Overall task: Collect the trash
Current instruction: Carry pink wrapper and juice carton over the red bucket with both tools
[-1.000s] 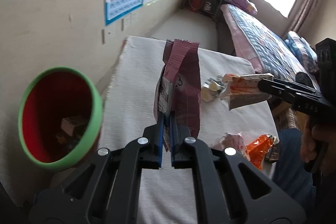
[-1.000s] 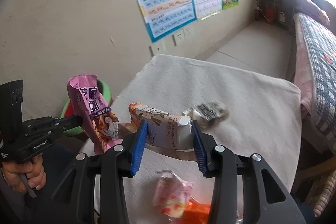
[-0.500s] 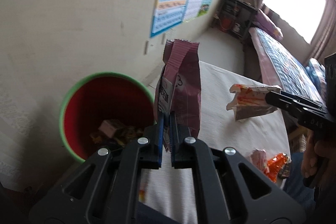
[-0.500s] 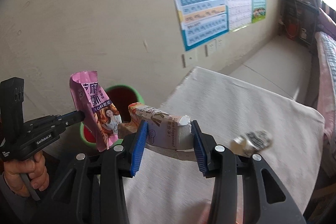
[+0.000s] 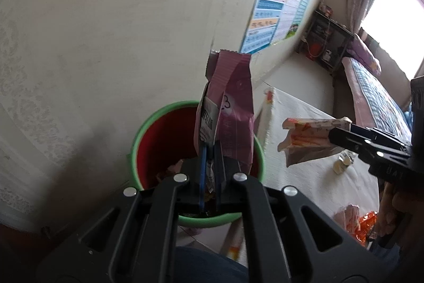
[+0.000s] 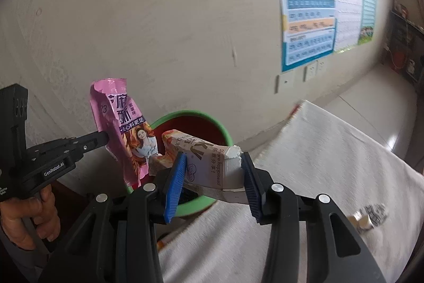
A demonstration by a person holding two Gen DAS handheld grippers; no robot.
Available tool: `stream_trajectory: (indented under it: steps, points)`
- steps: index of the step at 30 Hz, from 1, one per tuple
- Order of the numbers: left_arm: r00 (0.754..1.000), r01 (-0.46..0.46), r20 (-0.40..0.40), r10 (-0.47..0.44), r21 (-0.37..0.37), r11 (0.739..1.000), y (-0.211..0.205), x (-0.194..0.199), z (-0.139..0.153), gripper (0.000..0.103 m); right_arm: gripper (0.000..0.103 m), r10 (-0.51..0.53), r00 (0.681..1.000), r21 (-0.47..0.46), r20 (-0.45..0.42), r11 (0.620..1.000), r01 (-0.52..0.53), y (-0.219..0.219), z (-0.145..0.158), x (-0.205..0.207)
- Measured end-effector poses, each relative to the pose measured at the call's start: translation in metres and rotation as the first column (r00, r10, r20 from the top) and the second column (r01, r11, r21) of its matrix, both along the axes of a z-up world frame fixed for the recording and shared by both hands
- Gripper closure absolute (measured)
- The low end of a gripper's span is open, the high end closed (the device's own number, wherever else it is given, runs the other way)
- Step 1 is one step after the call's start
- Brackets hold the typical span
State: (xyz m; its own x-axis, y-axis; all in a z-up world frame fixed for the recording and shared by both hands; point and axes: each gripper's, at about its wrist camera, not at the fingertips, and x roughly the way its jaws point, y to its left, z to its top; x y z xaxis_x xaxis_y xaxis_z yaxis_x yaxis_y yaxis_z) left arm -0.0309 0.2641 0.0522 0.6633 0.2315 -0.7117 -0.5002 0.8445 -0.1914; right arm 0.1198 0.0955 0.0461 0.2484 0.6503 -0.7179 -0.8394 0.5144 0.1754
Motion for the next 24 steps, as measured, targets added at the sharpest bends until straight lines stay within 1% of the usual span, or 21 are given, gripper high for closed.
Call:
stream_trajectory:
  steps: [12, 15, 16, 17, 18, 19, 21, 22, 24]
  points:
    - [0.999, -0.047, -0.018, 0.046, -0.027, 0.999, 0.036, -0.008, -0.020, 0.098, 0.061, 0.049, 0.999, -0.051, -0.003, 0.997, -0.049, 0.056, -0.026, -0.004]
    - [0.998, -0.054, -0.021, 0.053, -0.036, 0.998, 0.042, -0.005, -0.024, 0.098, 0.059, 0.056, 0.998, -0.071, -0.007, 0.996, -0.056, 0.065, -0.033, -0.003]
    - [0.998, -0.061, -0.018, 0.060, -0.039, 0.997, 0.044, -0.005, -0.025, 0.096, 0.059, 0.058, 0.998, -0.078, -0.012, 0.995, -0.059, 0.067, -0.035, -0.003]
    - [0.998, -0.064, -0.015, 0.063, -0.046, 0.997, 0.046, -0.005, -0.026, 0.088, 0.058, 0.061, 0.998, -0.087, -0.016, 0.994, -0.062, 0.070, -0.038, -0.003]
    - [0.998, -0.065, -0.005, 0.064, -0.058, 0.996, 0.046, -0.006, -0.026, 0.078, 0.050, 0.061, 0.998, -0.087, -0.015, 0.994, -0.063, 0.070, -0.038, -0.003]
    - [0.998, -0.066, 0.005, 0.066, -0.064, 0.996, 0.047, -0.006, -0.026, 0.074, 0.046, 0.061, 0.998, -0.086, -0.014, 0.994, -0.062, 0.071, -0.039, -0.002]
    - [0.997, -0.069, 0.016, 0.070, -0.069, 0.995, 0.048, -0.007, -0.026, 0.063, 0.041, 0.056, 0.998, -0.081, -0.012, 0.995, -0.056, 0.071, -0.038, -0.001]
    - [0.997, -0.070, 0.021, 0.071, -0.073, 0.995, 0.048, -0.008, -0.026, 0.061, 0.038, 0.054, 0.998, -0.082, -0.012, 0.995, -0.055, 0.071, -0.038, -0.001]
    - [0.997, -0.072, 0.029, 0.074, -0.073, 0.995, 0.048, -0.009, -0.025, 0.052, 0.030, 0.049, 0.999, -0.080, -0.013, 0.996, -0.050, 0.068, -0.038, 0.000]
